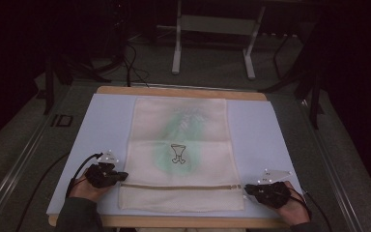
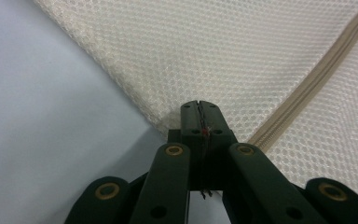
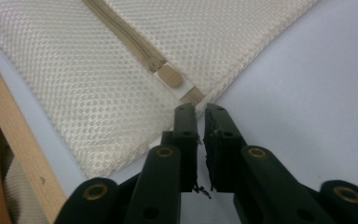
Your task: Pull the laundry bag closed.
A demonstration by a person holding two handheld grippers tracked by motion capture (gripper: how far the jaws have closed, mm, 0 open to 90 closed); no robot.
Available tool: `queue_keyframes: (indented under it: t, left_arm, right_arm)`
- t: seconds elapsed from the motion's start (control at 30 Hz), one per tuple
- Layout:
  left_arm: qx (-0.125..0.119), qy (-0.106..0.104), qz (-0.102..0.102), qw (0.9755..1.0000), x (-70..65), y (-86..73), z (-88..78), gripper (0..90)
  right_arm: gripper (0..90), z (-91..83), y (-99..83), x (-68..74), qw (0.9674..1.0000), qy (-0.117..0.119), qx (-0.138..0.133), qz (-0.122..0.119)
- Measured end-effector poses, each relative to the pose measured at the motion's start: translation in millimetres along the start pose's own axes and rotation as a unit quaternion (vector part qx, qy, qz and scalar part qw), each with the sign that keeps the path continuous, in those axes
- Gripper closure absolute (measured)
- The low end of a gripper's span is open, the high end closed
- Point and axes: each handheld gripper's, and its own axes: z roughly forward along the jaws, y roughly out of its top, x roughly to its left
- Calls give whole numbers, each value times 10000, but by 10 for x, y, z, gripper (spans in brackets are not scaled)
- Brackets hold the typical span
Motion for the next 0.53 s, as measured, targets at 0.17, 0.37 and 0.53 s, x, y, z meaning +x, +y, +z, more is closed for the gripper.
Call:
queue_keyframes:
  t: [0.17,0.37,0.53]
  left_arm:
    - [-247,32,-69,9997,27,-23,-80,850]
    - [-846,499,-469,9941,135,-79,-206,779]
    - [-907,1167,-889,9850,237,-122,-218,655]
  right_arm:
    - [818,-16,-22,-31,9999,-59,-73,78]
    - [680,-50,-61,-91,9974,-420,-538,235]
    - [570,-64,-113,-185,9907,-779,-874,688]
